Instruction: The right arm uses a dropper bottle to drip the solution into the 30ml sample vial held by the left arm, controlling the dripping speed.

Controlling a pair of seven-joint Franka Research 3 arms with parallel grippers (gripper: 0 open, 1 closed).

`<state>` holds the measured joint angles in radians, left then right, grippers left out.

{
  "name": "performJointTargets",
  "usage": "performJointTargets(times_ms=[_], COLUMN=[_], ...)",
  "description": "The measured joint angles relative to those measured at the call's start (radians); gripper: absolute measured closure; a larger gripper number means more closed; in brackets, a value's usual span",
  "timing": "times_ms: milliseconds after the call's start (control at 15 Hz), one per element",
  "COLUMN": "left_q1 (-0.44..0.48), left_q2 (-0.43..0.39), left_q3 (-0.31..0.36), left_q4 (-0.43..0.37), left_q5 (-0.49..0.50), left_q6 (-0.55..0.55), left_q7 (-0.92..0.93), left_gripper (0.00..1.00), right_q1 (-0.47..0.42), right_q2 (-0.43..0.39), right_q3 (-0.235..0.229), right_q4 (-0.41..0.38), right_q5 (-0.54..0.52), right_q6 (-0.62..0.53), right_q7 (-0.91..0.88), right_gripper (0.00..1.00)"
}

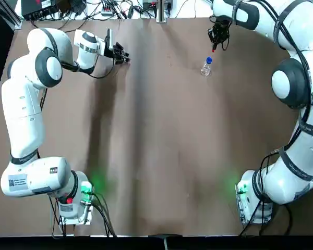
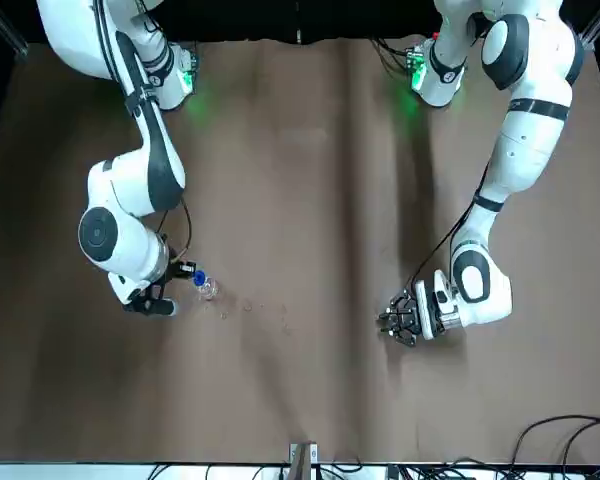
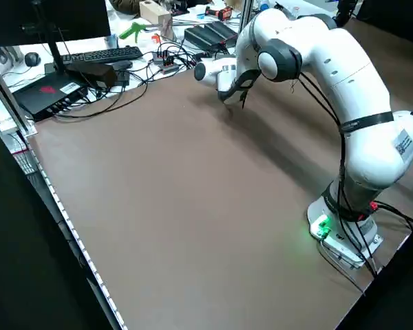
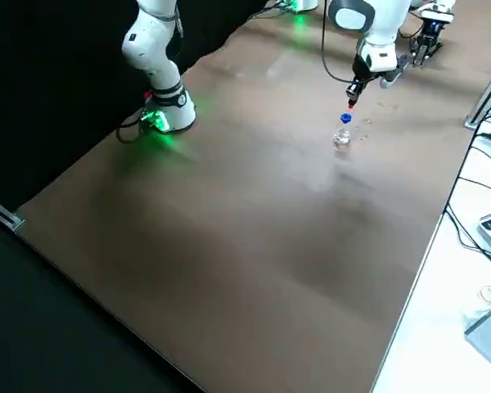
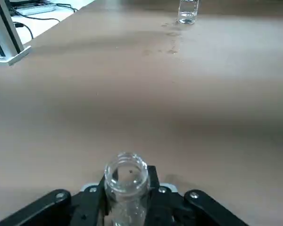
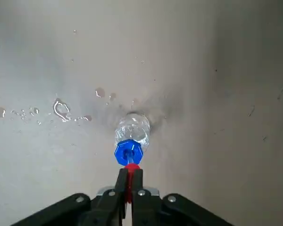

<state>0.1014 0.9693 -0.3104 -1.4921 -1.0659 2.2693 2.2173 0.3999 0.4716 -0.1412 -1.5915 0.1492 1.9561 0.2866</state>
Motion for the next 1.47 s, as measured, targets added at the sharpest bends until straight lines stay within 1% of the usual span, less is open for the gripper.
performJointTargets(times_ms=[67,133,200,267,467,533,667,733,800,933,1067,1267,1467], left_q1=[-0.003,-0.003,-0.004,-0.004,-0.005,-0.005,-0.005,-0.004,-0.004,-0.002,0.002,0.009,0.025], left_q2=[0.001,0.001,0.002,0.002,0.002,0.002,0.002,0.002,0.002,0.002,0.002,-0.002,-0.015], left_q3=[0.0,0.0,0.0,0.0,0.0,0.0,0.0,0.001,0.002,0.005,0.005,0.006,0.008], left_q4=[0.0,0.0,0.0,0.0,0.0,0.0,0.0,0.0,0.002,0.006,0.01,0.024,0.026], left_q5=[0.0,0.0,0.0,0.0,-0.015,-0.02,-0.022,-0.022,-0.022,-0.022,-0.022,-0.022,-0.022], left_q6=[0.006,0.008,0.009,0.009,0.009,0.01,0.01,0.011,0.012,0.013,0.014,0.016,0.016], left_q7=[0.0,0.0,0.0,0.0,0.0,0.0,0.0,0.0,0.0,0.0,-0.002,-0.005,-0.006], left_gripper=[0.67,0.64,0.64,0.61,0.35,0.26,0.07,0.01,0.0,0.0,0.0,0.0,0.0], right_q1=[0.0,0.0,0.0,0.001,0.002,0.002,0.002,0.002,0.0,-0.015,-0.041,-0.082,-0.115], right_q2=[0.002,0.002,0.002,0.002,0.002,0.002,0.0,-0.005,-0.016,-0.056,-0.115,-0.215,-0.314], right_q3=[0.0,0.0,0.0,0.001,0.002,0.003,0.002,0.002,0.0,-0.002,-0.003,-0.005,-0.005], right_q4=[0.0,0.0,0.0,0.001,0.004,0.005,0.012,0.017,0.024,0.036,0.042,0.044,0.045], right_q5=[0.0,0.0,0.0,0.0,0.0,0.0,0.0,0.0,0.0,0.0,-0.001,-0.001,-0.001], right_q6=[0.0,0.001,0.001,0.001,0.001,0.001,0.0,-0.002,-0.004,-0.023,-0.098,-0.231,-0.357], right_q7=[0.0,0.0,0.0,0.0,0.0,-0.001,-0.001,-0.002,-0.002,-0.002,-0.038,-0.15,-0.204], right_gripper=[0.88,0.8,0.71,0.61,0.34,0.29,0.29,0.29,0.29,0.29,0.29,0.29,0.27])
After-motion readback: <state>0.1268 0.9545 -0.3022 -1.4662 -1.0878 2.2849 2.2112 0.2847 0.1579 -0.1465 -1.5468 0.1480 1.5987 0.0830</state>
